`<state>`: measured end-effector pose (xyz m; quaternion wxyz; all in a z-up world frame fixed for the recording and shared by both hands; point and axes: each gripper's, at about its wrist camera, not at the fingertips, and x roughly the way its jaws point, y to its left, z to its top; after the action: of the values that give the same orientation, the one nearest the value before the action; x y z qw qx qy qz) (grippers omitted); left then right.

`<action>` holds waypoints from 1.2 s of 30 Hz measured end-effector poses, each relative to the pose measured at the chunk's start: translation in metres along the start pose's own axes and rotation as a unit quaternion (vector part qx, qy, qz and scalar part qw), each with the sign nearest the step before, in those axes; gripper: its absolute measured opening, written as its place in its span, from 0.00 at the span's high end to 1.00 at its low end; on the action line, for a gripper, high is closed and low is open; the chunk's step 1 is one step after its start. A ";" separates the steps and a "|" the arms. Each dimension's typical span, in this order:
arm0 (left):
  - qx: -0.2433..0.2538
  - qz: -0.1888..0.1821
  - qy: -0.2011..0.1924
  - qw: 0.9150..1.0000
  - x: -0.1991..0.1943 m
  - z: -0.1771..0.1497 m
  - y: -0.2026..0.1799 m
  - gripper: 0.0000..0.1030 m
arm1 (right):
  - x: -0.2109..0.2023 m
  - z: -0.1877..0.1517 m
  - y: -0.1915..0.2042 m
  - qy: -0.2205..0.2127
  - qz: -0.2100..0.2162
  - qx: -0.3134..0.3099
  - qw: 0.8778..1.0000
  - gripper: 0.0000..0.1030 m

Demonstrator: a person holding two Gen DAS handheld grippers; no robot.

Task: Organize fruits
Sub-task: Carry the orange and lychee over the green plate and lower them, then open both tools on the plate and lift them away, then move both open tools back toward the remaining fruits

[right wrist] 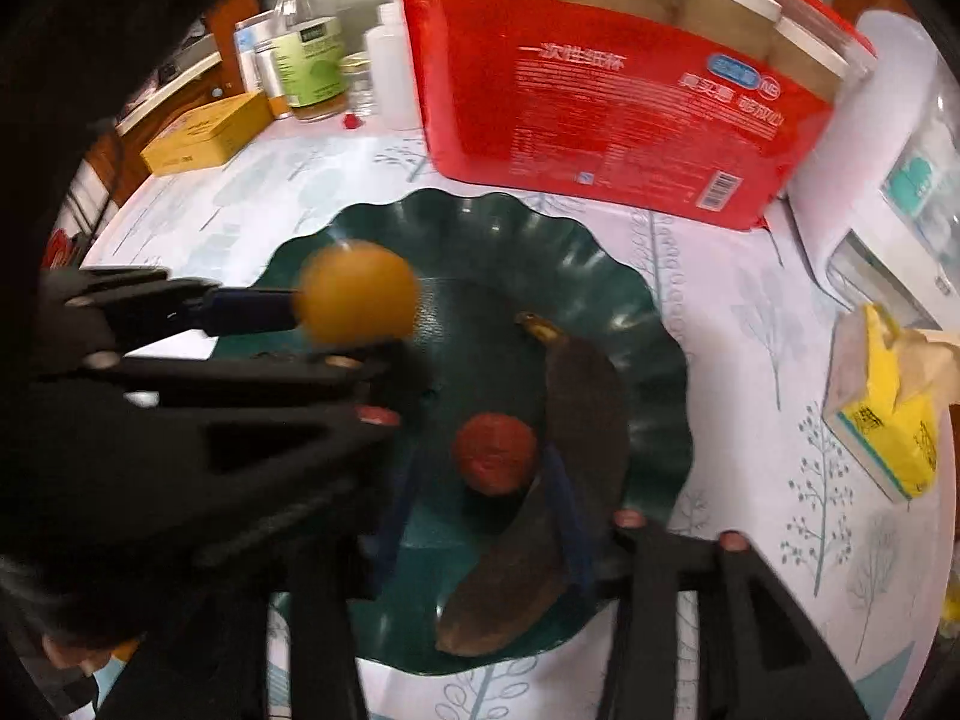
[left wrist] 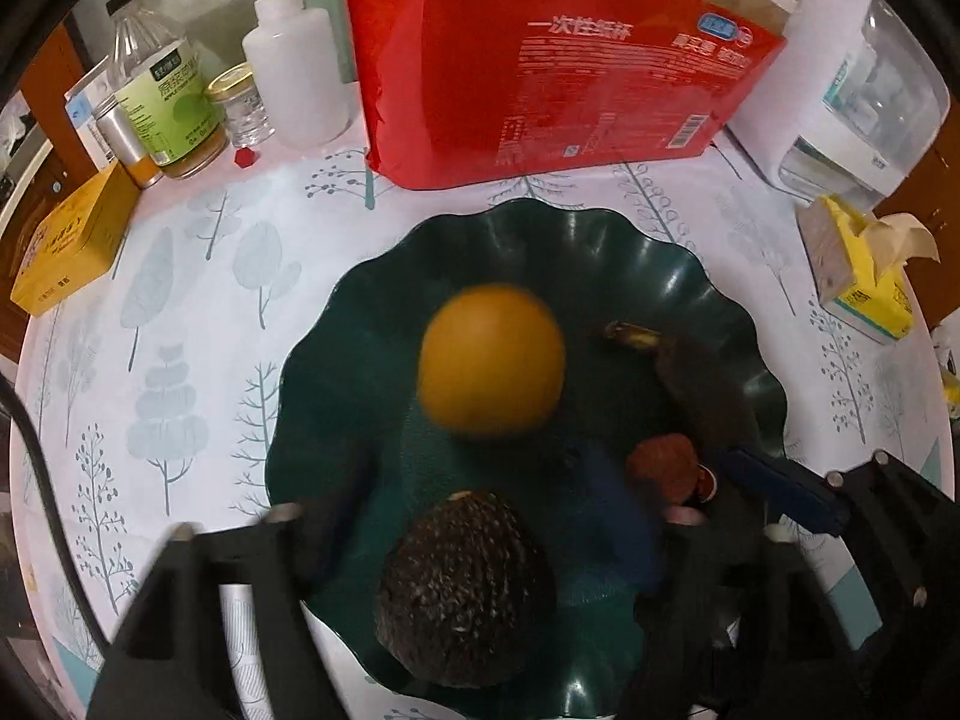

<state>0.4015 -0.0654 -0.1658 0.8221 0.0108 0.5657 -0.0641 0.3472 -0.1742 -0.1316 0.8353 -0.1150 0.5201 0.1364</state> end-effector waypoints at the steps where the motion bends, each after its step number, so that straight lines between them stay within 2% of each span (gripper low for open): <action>1: 0.000 0.002 -0.004 1.000 -0.003 0.000 0.002 0.20 | -0.001 -0.001 0.001 -0.002 -0.006 -0.005 1.000 0.47; 5: 0.019 0.014 -0.002 1.000 -0.014 -0.002 0.001 0.20 | -0.010 -0.003 0.006 -0.009 -0.024 -0.010 1.000 0.42; 12: 0.046 0.044 -0.038 0.997 -0.065 -0.021 0.009 0.11 | -0.039 -0.012 0.005 -0.010 0.013 0.023 1.000 0.42; 17: 0.028 0.031 -0.040 0.998 -0.102 -0.039 0.029 0.10 | -0.064 -0.025 0.011 -0.006 0.016 0.056 0.998 0.42; 24: 0.046 0.019 -0.065 0.997 -0.158 -0.068 0.038 0.10 | -0.115 -0.046 0.024 -0.014 0.008 0.085 0.996 0.42; 29: 0.062 0.010 -0.076 0.995 -0.184 -0.089 0.037 0.10 | -0.154 -0.067 0.029 -0.027 -0.018 0.092 0.995 0.42; 36: 0.058 -0.007 -0.095 0.994 -0.211 -0.126 0.041 0.10 | -0.187 -0.091 0.039 -0.043 -0.049 0.093 0.994 0.41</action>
<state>0.2150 0.0059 -0.0169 0.8698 0.0480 0.4801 -0.1032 0.1784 -0.1882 -0.0041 0.8696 -0.0558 0.4879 0.0512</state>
